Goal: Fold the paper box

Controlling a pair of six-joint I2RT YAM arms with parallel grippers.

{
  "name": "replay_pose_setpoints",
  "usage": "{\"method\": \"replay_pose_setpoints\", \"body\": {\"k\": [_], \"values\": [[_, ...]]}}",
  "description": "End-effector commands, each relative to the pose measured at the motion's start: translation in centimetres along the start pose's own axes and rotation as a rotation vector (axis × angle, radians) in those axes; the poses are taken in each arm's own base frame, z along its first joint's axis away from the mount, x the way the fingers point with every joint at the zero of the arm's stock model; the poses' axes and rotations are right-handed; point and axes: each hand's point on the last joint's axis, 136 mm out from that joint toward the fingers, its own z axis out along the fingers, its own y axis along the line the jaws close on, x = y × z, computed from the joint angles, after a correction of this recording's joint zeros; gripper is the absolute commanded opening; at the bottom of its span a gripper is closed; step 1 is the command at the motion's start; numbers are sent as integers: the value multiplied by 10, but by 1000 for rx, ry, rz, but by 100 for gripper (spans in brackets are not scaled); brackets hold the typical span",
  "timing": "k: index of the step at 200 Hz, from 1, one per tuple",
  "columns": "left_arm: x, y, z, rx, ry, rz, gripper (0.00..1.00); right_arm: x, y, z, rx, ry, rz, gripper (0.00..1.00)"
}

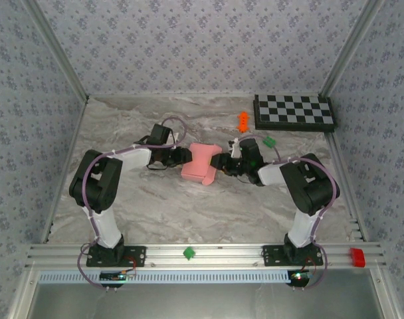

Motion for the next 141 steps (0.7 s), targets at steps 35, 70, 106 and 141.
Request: {"method": "replay_pose_setpoints", "body": {"k": [35, 70, 106, 141], "values": [[5, -18, 9, 128, 10, -29, 39, -12, 44, -15, -58, -34, -119, 44], [6, -10, 11, 94, 9, -46, 39, -7, 25, -10, -2, -17, -81, 44], [9, -6, 13, 81, 19, -51, 40, -2, 13, -8, 19, -9, -60, 43], [12, -5, 18, 84, 31, -63, 40, -5, 27, -4, -19, 0, -81, 39]]}}
